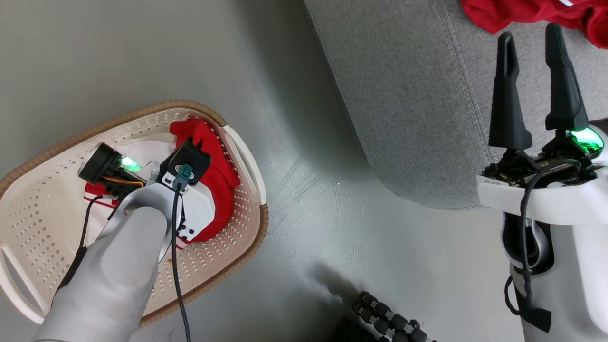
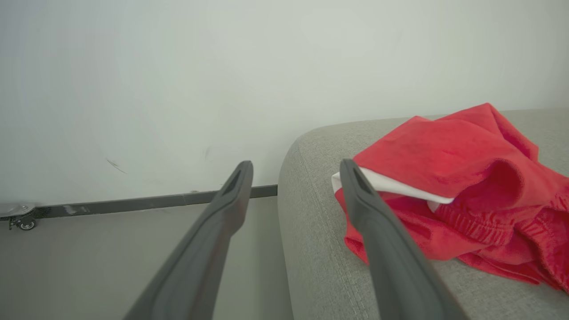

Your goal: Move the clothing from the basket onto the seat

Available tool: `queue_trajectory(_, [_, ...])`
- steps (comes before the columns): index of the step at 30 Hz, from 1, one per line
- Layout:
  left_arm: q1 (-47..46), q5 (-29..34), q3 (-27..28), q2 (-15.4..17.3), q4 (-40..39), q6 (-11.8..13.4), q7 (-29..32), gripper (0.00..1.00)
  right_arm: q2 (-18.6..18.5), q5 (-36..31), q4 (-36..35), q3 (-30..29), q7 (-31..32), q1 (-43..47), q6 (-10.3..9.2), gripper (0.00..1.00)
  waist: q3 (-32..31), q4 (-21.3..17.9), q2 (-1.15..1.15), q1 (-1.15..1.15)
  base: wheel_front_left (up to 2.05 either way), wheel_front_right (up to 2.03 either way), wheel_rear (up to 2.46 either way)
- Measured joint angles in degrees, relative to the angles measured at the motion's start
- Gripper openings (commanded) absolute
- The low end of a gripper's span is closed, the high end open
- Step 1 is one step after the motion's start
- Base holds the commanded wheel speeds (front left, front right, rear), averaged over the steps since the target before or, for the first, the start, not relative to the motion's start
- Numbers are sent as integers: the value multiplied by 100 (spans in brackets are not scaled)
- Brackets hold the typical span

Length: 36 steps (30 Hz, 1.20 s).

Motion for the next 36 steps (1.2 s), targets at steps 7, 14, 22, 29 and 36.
queue_trajectory(7, [-1,11,-62,16,-31,-2,-186,0,0,0,87,-76,0,-25,-1,100,-108,85,0,0,0,0,0])
queue_trajectory(14, [0,-69,79,144,-152,1,-310,0,0,-24,170,-108,0,-93,-1,100,-280,207,0,0,0,0,0])
queue_trajectory(22, [12,-162,202,157,-508,103,-435,0,-1,-343,308,-57,0,-94,-1,100,-537,374,0,0,0,0,0])
queue_trajectory(29, [233,-319,352,179,-911,298,-497,0,-5,-568,430,-10,0,-102,-1,100,-816,549,0,0,0,0,0])
queue_trajectory(36, [461,-461,539,271,-1376,458,-509,0,-14,-737,547,140,0,-174,-1,100,-1145,761,0,0,0,0,0])
